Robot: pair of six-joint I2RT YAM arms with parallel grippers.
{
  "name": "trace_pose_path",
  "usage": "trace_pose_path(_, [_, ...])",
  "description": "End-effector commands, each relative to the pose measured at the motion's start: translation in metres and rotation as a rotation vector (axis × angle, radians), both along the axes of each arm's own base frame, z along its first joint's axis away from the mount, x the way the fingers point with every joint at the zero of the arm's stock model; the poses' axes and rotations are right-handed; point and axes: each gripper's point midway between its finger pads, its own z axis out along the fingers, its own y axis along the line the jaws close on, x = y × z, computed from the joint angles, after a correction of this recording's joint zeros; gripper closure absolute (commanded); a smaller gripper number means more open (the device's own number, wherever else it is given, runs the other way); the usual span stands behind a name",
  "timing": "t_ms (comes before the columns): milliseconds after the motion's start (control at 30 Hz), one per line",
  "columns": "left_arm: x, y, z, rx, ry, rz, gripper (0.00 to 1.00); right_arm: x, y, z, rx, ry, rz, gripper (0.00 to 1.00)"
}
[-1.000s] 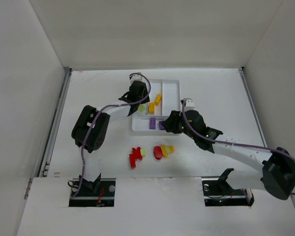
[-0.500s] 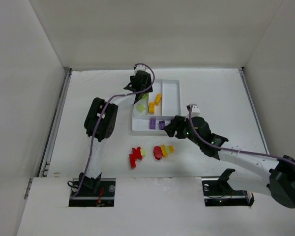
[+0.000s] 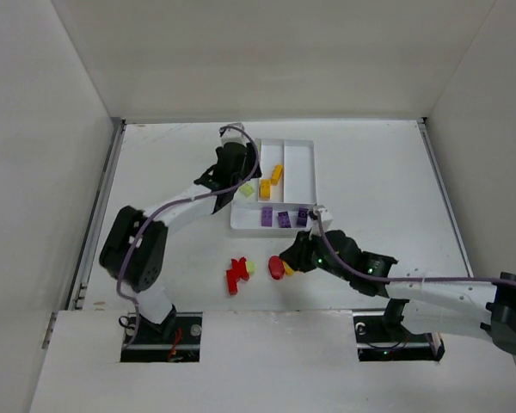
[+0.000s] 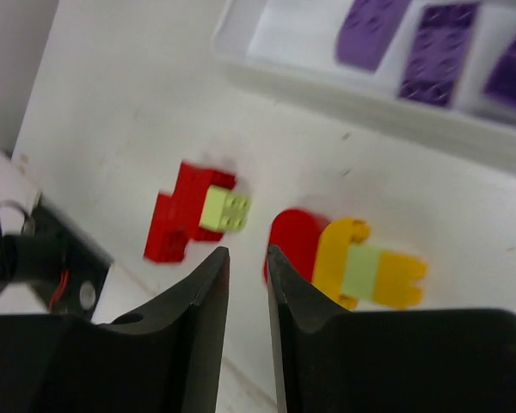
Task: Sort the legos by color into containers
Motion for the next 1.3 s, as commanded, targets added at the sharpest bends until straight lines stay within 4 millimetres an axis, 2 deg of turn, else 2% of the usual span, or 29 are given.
trace_pose_path(0, [-0.04,0.003,0.028,-0.118,-0.07,0.014,0.47,-0.033,0.026,0.01,0.006,-0.004,0.118,0.69])
trace_pose_path(100, [-0.085,0.025,0.015,-0.141,-0.045,0.046,0.49,-0.061,0.05,0.007,-0.013,0.0,0.226,0.56])
trace_pose_path(167, [-0.113,0.043,0.009,-0.15,-0.035,0.068,0.5,-0.068,0.061,-0.001,-0.038,0.007,0.254,0.44])
trace_pose_path(267, [-0.15,0.072,-0.004,-0.14,0.01,0.115,0.5,-0.067,0.076,-0.016,-0.076,0.022,0.267,0.3])
trace_pose_path(400, [-0.191,0.101,-0.021,-0.132,0.079,0.155,0.5,-0.06,0.093,-0.03,-0.126,0.021,0.269,0.21])
trace_pose_path(467, [-0.204,0.113,-0.028,-0.129,0.104,0.178,0.5,-0.055,0.101,-0.037,-0.155,0.027,0.267,0.18])
trace_pose_path(567, [-0.214,0.128,-0.037,-0.125,0.126,0.214,0.5,-0.045,0.113,-0.044,-0.186,0.027,0.26,0.15])
trace_pose_path(667, [-0.218,0.132,-0.044,-0.128,0.138,0.225,0.5,-0.038,0.122,-0.051,-0.222,0.024,0.242,0.09])
trace_pose_path(767, [-0.217,0.132,-0.046,-0.134,0.141,0.228,0.5,-0.031,0.121,-0.062,-0.277,0.033,0.212,0.02])
trace_pose_path(933, [-0.222,0.124,-0.05,-0.137,0.178,0.197,0.5,-0.015,0.115,-0.065,-0.334,0.017,0.144,0.0])
trace_pose_path(1133, [-0.259,0.113,-0.062,-0.23,0.323,0.137,0.52,-0.002,0.108,-0.036,-0.237,-0.005,0.116,0.01])
trace_pose_path(1200, [-0.275,0.102,-0.067,-0.283,0.386,0.086,0.5,0.001,0.102,-0.027,-0.197,-0.011,0.106,0.04])
trace_pose_path(1267, [-0.287,0.091,-0.071,-0.337,0.43,0.048,0.47,0.004,0.094,-0.02,-0.153,-0.007,0.098,0.12])
